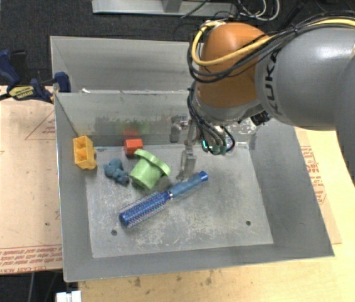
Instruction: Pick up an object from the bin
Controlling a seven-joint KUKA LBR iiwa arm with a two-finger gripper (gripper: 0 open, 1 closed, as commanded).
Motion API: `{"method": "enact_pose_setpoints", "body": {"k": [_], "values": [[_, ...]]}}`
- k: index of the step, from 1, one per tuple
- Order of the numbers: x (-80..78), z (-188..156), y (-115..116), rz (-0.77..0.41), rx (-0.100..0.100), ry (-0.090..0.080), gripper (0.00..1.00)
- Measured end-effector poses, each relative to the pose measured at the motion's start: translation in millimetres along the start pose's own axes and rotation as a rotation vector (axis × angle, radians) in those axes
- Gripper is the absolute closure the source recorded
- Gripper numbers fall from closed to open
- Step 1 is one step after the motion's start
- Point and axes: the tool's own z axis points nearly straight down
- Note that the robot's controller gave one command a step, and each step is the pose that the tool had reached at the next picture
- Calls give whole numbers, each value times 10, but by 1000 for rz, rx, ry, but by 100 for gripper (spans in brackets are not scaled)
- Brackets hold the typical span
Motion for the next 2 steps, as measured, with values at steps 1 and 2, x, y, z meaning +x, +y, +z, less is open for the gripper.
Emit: {"method": "enact_pose_setpoints", "body": {"k": [1, 2], "values": [[287, 1070, 519, 77, -4, -13, 0], [241, 1003, 512, 82, -9, -29, 100]]}}
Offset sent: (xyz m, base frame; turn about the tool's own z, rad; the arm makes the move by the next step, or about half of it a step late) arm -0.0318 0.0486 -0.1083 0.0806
